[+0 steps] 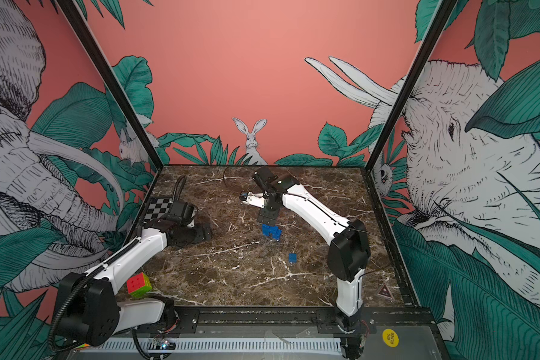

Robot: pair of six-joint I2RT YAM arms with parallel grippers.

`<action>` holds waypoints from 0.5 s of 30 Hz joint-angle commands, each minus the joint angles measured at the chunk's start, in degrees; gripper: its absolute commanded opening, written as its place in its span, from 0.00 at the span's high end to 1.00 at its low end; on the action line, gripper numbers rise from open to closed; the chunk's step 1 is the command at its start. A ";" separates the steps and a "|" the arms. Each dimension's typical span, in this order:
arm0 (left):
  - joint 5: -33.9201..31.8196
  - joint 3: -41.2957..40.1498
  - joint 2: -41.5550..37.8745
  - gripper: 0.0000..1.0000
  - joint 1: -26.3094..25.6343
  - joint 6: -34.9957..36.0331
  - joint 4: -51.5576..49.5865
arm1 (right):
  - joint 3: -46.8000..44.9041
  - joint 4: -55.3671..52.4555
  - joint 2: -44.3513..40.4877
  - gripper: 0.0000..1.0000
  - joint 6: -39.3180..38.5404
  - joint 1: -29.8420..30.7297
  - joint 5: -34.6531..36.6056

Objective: Assemble the letter h with lego
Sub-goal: Assemble the lego brick with the lego brick, then pick up the lego brick from the center of the board.

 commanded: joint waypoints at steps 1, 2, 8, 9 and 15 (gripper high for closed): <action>1.16 1.53 -0.31 0.01 -0.16 -0.45 -1.40 | -5.80 5.22 -6.54 0.01 6.60 0.40 -1.77; 1.38 1.54 -0.31 0.01 -0.24 -0.57 -1.28 | -9.34 6.42 -8.78 0.02 8.18 0.50 -2.31; 2.80 0.57 -1.17 0.01 -0.90 -1.90 0.02 | -30.72 12.46 -19.75 0.01 24.89 2.28 2.57; 3.12 0.26 -1.43 0.01 -1.04 -2.14 0.44 | -34.88 14.30 -21.96 0.01 28.53 2.57 3.43; 4.95 -0.80 -0.42 0.01 -2.67 -4.29 3.65 | -49.54 15.72 -34.77 0.02 46.12 3.63 12.48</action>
